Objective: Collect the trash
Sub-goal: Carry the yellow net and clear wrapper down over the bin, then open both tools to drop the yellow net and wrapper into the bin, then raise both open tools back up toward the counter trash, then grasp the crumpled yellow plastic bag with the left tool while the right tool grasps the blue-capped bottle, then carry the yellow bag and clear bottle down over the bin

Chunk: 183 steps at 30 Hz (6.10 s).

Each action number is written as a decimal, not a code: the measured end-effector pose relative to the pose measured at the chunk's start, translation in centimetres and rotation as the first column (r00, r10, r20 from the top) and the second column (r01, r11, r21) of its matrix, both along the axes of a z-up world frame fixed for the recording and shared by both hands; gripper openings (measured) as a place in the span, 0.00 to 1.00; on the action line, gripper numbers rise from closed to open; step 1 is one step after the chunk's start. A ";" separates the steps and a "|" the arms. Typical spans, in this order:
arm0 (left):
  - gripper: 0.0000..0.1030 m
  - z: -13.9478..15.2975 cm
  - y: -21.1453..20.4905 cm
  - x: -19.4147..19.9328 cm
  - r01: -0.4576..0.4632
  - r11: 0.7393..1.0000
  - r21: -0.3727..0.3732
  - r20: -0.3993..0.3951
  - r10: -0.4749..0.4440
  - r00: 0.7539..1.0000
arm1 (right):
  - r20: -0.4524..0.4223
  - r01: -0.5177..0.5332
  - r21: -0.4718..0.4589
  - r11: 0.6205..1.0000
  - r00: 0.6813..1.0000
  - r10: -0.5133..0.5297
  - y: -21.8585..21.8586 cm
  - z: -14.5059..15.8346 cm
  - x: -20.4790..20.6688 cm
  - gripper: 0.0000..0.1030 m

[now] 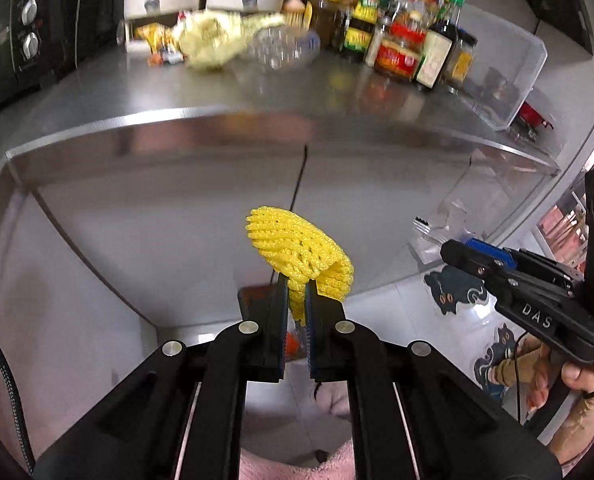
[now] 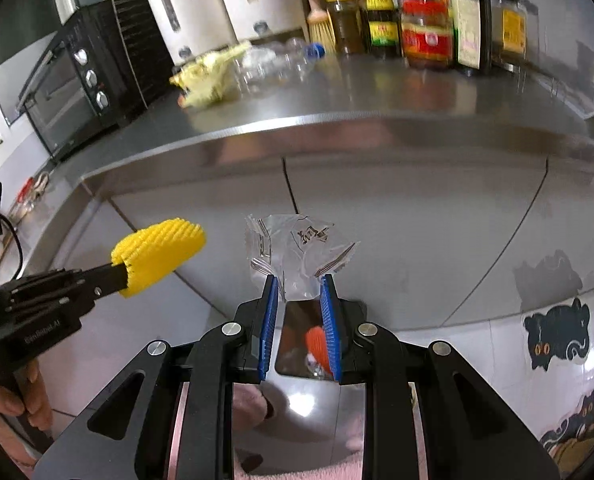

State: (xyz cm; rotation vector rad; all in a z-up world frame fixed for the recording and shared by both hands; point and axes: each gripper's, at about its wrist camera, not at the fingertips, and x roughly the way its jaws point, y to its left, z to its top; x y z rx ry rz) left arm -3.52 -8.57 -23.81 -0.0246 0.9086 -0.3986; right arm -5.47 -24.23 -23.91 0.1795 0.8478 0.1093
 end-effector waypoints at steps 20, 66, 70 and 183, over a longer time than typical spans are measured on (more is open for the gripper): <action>0.06 -12.8 -1.5 4.6 0.048 0.999 -0.003 -0.158 -0.048 0.986 | -0.210 0.036 0.043 0.998 0.977 -0.026 -1.1 -12.4 5.4 0.23; 0.19 -28.7 -5.2 11.6 0.070 0.997 0.029 -0.472 -0.048 0.880 | -0.539 0.138 0.109 0.984 0.840 -0.058 -1.1 -28.3 15.4 0.40; 0.32 -27.5 -5.1 11.3 0.066 0.998 0.021 -0.452 -0.049 0.891 | -0.520 0.139 0.106 0.985 0.852 -0.064 -1.2 -27.4 15.0 0.48; 0.14 5.6 1.2 26.1 0.022 0.998 0.061 0.103 -0.028 0.994 | -0.153 0.126 0.009 0.992 0.980 -0.123 -1.2 4.1 29.0 0.64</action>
